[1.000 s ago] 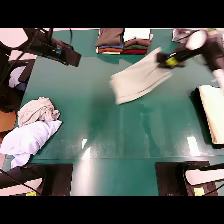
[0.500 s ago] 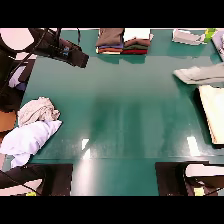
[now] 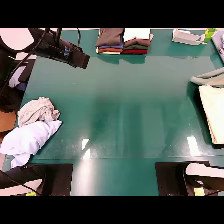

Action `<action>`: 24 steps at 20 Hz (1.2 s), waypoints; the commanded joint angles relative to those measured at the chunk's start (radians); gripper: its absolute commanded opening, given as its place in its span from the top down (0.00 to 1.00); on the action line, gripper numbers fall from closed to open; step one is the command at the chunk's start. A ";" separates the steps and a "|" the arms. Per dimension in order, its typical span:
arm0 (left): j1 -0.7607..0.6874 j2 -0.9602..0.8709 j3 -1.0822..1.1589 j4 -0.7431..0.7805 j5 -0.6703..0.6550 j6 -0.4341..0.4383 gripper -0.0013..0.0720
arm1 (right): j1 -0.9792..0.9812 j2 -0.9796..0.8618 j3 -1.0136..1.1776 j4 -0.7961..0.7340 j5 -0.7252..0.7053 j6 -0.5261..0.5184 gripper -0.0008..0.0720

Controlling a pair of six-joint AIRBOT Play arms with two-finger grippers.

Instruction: Fold the shirts.

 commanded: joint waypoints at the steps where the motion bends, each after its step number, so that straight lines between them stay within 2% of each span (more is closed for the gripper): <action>1: 0.000 0.000 0.000 -0.004 -0.006 0.000 0.95 | -0.009 0.073 0.001 0.021 -0.062 -0.005 0.96; 9: 0.000 0.000 0.000 -0.007 -0.011 0.000 0.95 | -0.134 0.171 -0.061 0.009 0.128 -0.116 0.96; 16: 0.000 0.000 0.000 -0.008 -0.029 0.007 0.95 | -0.214 0.363 -0.565 -0.260 0.129 -0.157 0.96; 22: 0.000 0.000 0.000 -0.008 -0.035 0.007 0.95 | -0.311 0.442 -0.839 -0.277 0.079 -0.175 0.96; 23: 0.000 0.000 0.000 -0.008 -0.035 0.008 0.95 | -0.327 0.436 -0.850 -0.277 0.083 -0.175 0.95; 24: 0.000 0.000 0.000 -0.008 -0.035 0.008 0.95 | -0.340 0.427 -0.853 -0.276 0.091 -0.175 0.77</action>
